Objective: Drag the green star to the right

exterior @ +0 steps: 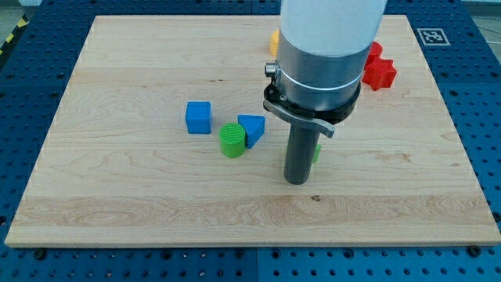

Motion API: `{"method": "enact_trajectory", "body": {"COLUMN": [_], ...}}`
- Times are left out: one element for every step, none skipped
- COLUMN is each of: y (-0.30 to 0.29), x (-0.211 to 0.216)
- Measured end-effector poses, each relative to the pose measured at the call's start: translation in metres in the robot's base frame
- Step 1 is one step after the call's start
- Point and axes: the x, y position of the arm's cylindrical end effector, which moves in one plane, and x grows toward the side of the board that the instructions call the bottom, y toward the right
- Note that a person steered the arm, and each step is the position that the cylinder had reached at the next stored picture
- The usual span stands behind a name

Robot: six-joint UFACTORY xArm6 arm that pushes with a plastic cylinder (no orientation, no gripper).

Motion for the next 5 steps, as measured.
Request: {"method": "enact_trajectory", "body": {"y": [0.0,-0.011,-0.032,-0.028,-0.012], "x": [0.018,0.026,0.004,-0.014,-0.014]}}
